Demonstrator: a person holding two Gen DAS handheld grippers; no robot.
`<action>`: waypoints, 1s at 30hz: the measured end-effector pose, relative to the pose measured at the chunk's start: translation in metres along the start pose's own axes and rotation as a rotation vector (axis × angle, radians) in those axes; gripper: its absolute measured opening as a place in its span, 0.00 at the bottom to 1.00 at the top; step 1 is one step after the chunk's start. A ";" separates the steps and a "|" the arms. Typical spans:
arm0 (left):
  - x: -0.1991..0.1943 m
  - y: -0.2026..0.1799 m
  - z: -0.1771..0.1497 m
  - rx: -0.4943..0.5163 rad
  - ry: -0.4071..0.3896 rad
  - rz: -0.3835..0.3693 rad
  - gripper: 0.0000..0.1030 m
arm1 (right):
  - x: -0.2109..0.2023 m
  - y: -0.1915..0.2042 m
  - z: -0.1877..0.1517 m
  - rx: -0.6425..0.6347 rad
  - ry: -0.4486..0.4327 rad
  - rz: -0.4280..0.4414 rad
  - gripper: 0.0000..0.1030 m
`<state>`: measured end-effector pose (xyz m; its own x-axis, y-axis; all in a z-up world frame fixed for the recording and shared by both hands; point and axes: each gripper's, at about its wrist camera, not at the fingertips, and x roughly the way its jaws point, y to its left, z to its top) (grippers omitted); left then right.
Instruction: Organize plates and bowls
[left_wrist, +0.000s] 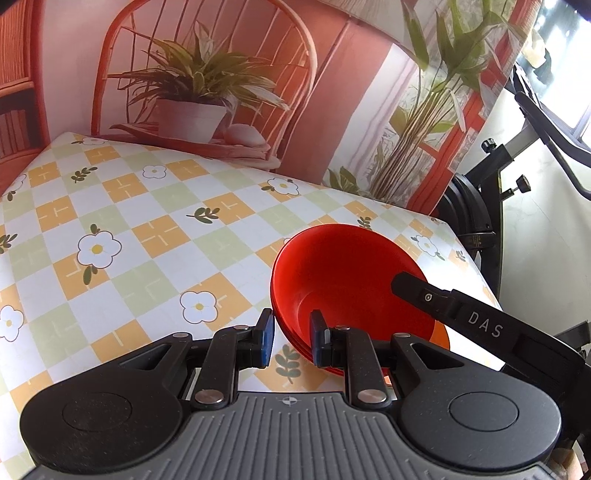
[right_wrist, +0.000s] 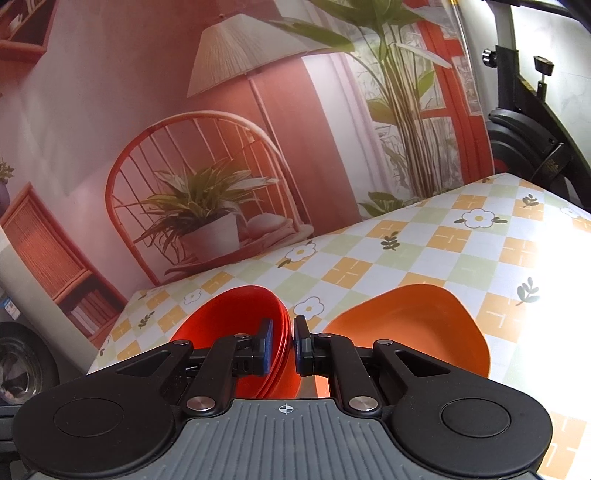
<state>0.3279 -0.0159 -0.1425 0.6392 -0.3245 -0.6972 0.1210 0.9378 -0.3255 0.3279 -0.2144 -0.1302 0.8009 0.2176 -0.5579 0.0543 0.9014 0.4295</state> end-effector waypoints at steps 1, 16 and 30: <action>0.000 -0.002 -0.001 0.005 0.003 0.000 0.21 | -0.002 -0.001 0.000 0.007 -0.005 0.001 0.10; 0.020 -0.031 -0.001 0.083 0.057 -0.029 0.21 | -0.012 -0.050 -0.001 0.111 -0.044 -0.024 0.10; 0.063 -0.062 -0.001 0.151 0.130 -0.087 0.21 | -0.015 -0.105 -0.011 0.205 -0.076 -0.091 0.10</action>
<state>0.3603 -0.0944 -0.1667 0.5191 -0.4094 -0.7503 0.2905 0.9101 -0.2957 0.3034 -0.3087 -0.1745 0.8291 0.1031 -0.5496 0.2425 0.8193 0.5196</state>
